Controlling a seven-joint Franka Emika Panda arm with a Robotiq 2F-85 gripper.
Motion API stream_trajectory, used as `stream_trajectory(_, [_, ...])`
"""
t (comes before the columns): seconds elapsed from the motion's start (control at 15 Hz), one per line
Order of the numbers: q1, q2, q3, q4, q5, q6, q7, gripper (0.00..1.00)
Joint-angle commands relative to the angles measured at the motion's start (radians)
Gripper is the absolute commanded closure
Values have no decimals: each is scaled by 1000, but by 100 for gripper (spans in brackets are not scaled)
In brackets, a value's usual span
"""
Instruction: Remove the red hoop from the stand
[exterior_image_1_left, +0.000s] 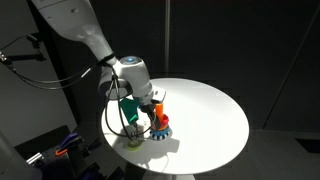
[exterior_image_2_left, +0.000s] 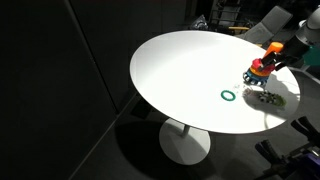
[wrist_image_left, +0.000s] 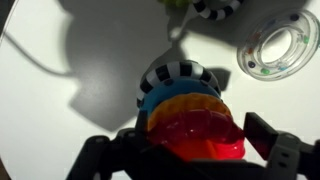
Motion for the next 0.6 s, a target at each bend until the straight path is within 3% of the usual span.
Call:
stream_trajectory(0.0, [-43,14,40,7,18,36,-32,33])
stream_trajectory(0.53, [-104,-21,109,-19,15,62,-31,37])
